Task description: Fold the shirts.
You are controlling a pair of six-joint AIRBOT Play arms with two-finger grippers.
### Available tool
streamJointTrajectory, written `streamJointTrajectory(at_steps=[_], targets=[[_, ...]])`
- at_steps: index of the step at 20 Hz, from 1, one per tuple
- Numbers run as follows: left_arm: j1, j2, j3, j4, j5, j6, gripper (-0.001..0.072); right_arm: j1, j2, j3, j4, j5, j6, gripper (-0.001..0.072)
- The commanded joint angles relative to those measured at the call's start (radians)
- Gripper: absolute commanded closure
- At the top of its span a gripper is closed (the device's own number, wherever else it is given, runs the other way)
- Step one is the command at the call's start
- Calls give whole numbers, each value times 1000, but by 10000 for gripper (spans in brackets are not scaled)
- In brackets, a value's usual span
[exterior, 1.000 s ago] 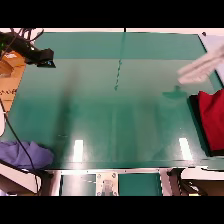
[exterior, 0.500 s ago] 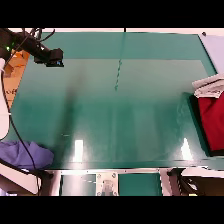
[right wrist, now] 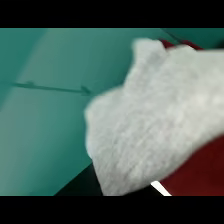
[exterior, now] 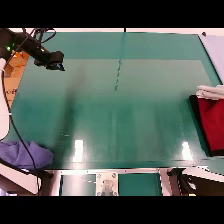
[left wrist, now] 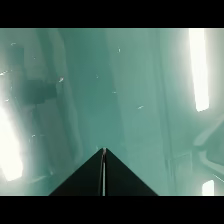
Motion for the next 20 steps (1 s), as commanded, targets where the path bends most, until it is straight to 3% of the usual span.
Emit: streamJointTrajectory(at_steps=[1,6,7,9,10,13,16,17,18,19,20], targets=[[0,0,0,0,-15,0,686,-15,40,-126,-256,71,32,703],[0,0,0,0,-30,0,686,-15,40,-408,-554,19,32,702],[0,0,0,0,-34,1,687,-15,37,-451,-584,15,32,658],[0,0,0,0,-38,2,686,-15,36,-499,-622,29,33,34],[0,0,0,0,-40,1,686,-15,36,-494,-624,54,33,29],[0,0,0,0,-39,8,686,-3,36,-382,-591,160,45,29],[0,3,0,0,-36,7,687,72,36,-225,-410,207,56,45],[0,6,0,0,-39,7,688,119,36,-184,-342,209,69,138],[0,12,0,0,-42,7,688,173,37,-159,-287,208,72,538],[-4,23,-3,-1,-51,7,688,242,41,-150,-253,196,69,679],[-13,35,-10,-1,-67,8,688,317,49,-152,-250,183,69,702]])
